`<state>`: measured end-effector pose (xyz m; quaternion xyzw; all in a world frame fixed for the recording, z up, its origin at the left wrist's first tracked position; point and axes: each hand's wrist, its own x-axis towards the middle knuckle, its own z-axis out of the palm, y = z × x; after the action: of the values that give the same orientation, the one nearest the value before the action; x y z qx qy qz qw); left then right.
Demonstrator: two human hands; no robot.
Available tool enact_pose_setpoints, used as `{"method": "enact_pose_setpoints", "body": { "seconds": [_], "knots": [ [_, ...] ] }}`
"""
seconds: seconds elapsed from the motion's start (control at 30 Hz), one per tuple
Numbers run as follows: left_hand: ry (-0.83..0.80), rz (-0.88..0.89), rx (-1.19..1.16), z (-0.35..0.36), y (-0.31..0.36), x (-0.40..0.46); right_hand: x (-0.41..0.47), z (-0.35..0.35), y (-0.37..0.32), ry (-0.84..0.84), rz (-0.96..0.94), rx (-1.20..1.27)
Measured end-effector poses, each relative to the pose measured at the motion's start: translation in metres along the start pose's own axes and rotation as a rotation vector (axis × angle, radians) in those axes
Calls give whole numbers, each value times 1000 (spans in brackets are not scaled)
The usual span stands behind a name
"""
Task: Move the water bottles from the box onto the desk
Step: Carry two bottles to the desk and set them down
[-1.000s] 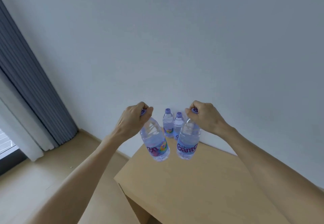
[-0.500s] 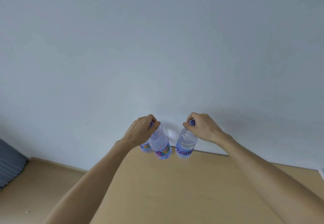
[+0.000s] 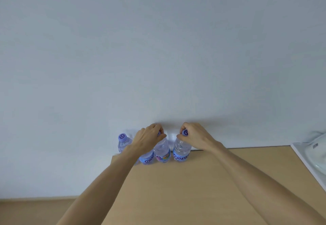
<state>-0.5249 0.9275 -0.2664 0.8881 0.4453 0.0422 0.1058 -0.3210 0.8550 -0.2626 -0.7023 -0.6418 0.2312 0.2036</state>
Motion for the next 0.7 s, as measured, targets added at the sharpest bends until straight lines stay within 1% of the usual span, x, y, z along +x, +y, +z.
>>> {"method": "enact_pose_setpoints", "body": {
  "seconds": [0.17,0.27,0.37,0.47,0.53,0.7],
  "knots": [
    [-16,90,103,14,-5,5,2,10,8,-24,18,0],
    [-20,100,150,13,0,6,6,14,7,-37,0,10],
    [-47,113,200,9,0,6,10,18,5,-100,-42,-14],
    [-73,113,265,5,-5,4,11,20,7,-125,-30,-65],
    [-60,112,333,4,-6,3,10,21,8,-125,-20,-79],
    [-33,94,290,0,-9,4,11,27,5,-79,-25,-30]
  ]
}}
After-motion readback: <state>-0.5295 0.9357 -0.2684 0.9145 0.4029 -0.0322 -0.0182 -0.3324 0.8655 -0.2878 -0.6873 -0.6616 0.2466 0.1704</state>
